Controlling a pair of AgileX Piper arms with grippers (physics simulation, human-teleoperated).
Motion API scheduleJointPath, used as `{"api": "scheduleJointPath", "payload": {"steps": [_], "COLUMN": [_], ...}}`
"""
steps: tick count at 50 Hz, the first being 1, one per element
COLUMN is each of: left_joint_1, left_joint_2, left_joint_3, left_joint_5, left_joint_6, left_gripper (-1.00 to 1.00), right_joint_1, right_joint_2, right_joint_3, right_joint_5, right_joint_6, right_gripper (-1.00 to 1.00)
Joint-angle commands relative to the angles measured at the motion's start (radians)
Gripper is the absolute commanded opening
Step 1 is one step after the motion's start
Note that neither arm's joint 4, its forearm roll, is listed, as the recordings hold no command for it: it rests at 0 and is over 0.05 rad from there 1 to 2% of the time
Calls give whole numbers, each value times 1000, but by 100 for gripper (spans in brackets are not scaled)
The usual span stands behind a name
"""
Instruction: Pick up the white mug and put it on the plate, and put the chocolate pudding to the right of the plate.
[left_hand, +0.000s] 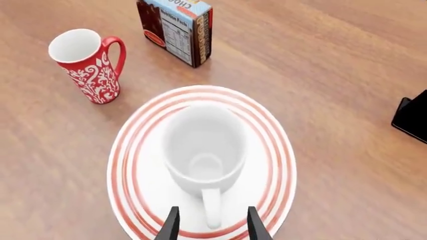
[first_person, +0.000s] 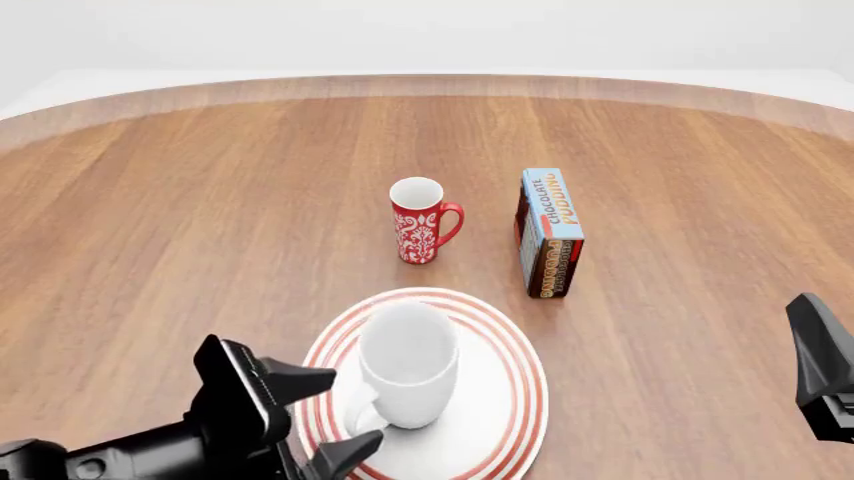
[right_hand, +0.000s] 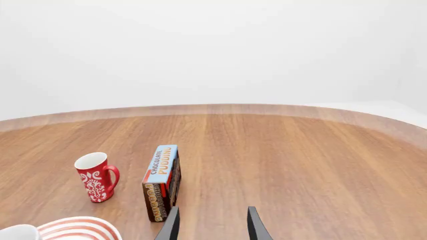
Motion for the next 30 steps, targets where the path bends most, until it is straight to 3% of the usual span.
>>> {"api": "scheduleJointPath", "payload": {"steps": [1,18,30], "left_joint_1": [-18,-44,51], "left_joint_2": [-128,-348,-596], "left_joint_3": [-20,-83,-160], "left_joint_5": [109,321,538], "left_joint_6": [10,50,146], "left_gripper": [100,100,100], "right_joint_1": [0,0,0], "right_joint_2": [0,0,0], "right_joint_3": [0,0,0], "right_joint_5": [0,0,0], "right_joint_6": [0,0,0], "right_gripper": [100,100,100]}}
